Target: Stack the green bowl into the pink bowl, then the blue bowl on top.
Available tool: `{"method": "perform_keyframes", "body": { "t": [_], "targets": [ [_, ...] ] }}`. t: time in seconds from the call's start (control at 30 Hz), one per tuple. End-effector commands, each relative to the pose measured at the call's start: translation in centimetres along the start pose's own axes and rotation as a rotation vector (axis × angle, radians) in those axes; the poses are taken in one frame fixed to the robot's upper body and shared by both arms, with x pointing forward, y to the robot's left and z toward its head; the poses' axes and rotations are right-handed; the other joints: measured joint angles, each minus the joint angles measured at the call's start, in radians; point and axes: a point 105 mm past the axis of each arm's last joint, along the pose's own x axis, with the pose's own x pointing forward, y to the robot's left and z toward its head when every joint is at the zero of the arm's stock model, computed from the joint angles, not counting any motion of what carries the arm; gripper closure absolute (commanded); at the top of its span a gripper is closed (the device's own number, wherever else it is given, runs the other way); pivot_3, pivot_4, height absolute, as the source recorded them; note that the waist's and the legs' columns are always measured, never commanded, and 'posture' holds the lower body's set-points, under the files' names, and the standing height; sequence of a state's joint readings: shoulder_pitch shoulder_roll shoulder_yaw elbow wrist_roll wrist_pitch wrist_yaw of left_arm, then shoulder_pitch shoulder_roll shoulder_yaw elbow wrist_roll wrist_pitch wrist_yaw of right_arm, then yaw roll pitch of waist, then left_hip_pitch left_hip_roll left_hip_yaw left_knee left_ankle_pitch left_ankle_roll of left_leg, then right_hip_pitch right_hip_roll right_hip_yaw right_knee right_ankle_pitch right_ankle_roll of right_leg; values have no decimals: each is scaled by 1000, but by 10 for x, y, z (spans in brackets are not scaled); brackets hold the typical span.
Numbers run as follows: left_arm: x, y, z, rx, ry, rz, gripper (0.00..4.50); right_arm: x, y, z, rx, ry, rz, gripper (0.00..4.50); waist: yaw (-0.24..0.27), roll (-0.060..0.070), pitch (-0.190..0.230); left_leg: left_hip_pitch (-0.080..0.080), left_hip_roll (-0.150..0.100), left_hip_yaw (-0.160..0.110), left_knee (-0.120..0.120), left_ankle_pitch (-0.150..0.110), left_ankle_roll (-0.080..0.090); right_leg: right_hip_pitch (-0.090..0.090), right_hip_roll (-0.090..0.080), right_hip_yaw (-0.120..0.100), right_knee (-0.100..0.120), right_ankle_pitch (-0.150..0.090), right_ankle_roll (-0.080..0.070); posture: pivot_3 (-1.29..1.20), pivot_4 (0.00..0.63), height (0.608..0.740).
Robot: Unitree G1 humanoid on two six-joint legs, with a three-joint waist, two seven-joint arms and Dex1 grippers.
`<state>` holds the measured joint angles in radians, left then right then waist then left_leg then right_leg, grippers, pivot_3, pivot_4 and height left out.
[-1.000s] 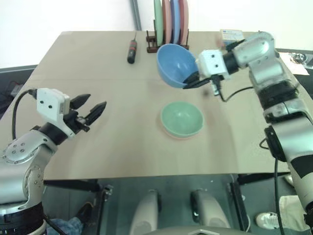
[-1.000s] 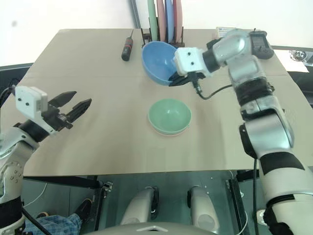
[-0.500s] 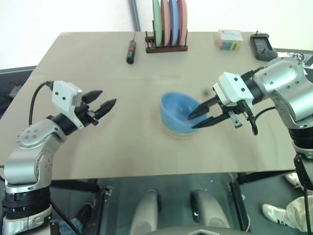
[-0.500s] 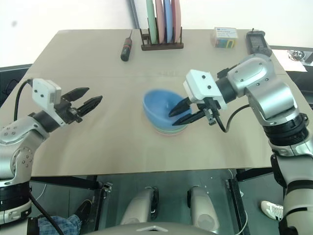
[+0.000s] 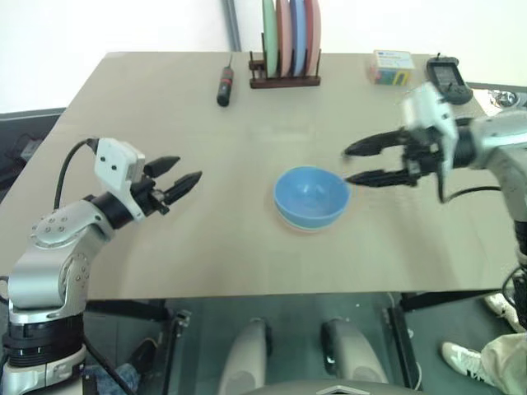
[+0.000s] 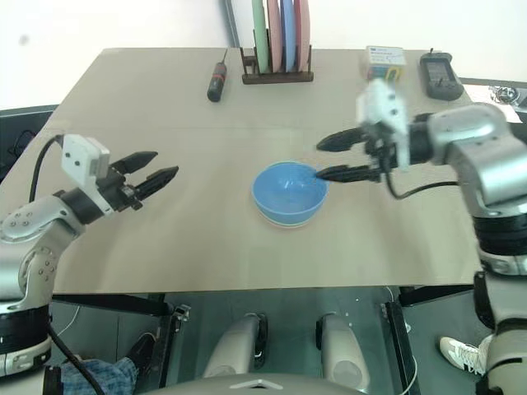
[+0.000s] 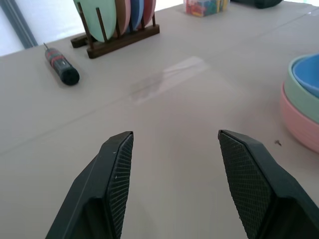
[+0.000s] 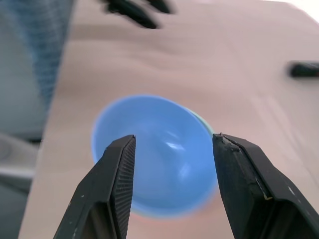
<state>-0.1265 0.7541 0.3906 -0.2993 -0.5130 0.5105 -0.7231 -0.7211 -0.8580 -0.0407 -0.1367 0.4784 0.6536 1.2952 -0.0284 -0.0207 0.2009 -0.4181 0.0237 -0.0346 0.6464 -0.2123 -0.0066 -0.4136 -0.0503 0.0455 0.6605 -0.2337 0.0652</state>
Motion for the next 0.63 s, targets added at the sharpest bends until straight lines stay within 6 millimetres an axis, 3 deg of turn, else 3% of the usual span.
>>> {"method": "perform_keyframes", "body": {
  "t": [0.03,0.23,0.43,0.63],
  "targets": [
    [-14,-3,14,43,-36,4,1601,-44,-7,-7,37,-49,-151,1948,0,0,0,0,0,0,0,0,0,0,0,0,0,0,0,0,150,740],
    [-30,-10,-4,30,7,1,1601,-96,11,-59,119,-68,-281,1948,-2,-2,-2,2,1,1,1,0,0,2,1,1,0,0,0,0,150,740],
    [-40,-10,-9,9,19,-18,1601,-105,25,-76,100,-71,-251,1948,-12,-2,-1,4,2,5,2,0,0,2,2,5,1,-4,0,0,150,740],
    [-41,-9,-6,33,20,-19,1601,-104,23,-81,92,-74,-254,1948,-11,-2,-1,4,2,5,3,0,0,2,3,5,1,-4,0,0,150,740]
  ]
}}
